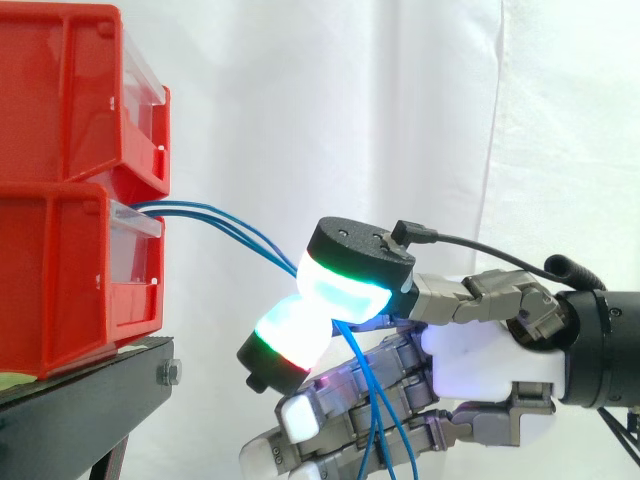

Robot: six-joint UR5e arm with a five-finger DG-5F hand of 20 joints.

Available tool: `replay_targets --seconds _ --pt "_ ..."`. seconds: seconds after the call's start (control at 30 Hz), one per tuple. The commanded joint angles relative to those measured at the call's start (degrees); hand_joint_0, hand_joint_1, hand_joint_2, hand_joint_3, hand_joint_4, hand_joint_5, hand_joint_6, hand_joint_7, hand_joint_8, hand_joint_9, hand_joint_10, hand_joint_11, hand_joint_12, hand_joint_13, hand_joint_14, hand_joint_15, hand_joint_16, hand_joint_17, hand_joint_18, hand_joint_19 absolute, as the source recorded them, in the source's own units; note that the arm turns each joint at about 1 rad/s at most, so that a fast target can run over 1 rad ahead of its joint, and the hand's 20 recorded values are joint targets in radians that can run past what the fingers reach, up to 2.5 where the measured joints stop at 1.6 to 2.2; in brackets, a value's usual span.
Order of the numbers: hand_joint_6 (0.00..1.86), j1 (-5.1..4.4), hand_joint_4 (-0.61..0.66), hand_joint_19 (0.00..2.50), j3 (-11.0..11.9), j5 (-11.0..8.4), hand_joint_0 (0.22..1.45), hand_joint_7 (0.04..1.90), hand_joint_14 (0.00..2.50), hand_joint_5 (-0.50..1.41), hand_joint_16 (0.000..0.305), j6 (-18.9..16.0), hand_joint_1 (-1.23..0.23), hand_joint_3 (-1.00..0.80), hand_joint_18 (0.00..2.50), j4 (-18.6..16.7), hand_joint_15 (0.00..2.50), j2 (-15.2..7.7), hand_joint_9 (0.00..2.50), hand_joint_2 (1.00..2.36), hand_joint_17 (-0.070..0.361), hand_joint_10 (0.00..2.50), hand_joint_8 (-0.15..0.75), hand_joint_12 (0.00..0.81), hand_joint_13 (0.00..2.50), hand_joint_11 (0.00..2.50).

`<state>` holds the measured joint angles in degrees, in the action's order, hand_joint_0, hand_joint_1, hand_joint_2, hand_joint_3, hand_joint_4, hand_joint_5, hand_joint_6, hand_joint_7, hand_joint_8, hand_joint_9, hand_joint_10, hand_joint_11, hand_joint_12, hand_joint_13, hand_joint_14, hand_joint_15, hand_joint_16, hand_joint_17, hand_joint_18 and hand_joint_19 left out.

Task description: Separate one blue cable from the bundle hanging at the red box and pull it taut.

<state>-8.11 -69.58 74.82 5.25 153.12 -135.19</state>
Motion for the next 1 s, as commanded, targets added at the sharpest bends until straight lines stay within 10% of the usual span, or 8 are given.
replay_targets --seconds 0.0,0.23,0.47,0.97 --pt "0.96 0.2 0.19 0.29 0.1 0.41 0.72 1.07 0.01 -0.2 0.034 0.6 -0.81 -0.5 0.59 3.7 0.33 1.5 0.8 1.0 0.076 0.02 0.356 0.33 0.75 0.71" --pt "0.94 0.46 0.21 0.32 0.1 0.41 0.52 1.05 0.01 -0.18 0.037 2.0 -0.67 -0.5 0.61 9.0 0.35 3.5 0.87 1.0 0.082 0.02 0.368 0.345 0.77 0.76" --pt "0.91 0.46 0.19 0.36 0.3 0.23 0.56 1.11 0.01 -0.17 0.036 2.3 -0.46 -0.5 0.57 12.1 0.37 5.0 0.9 1.0 0.08 0.02 0.363 0.339 0.76 0.76" --pt "0.94 0.64 0.11 0.36 1.9 0.06 0.7 1.33 0.01 -0.18 0.039 2.6 -0.86 -0.2 0.59 12.3 0.39 5.0 0.88 1.02 0.088 0.02 0.36 0.365 0.76 0.79"
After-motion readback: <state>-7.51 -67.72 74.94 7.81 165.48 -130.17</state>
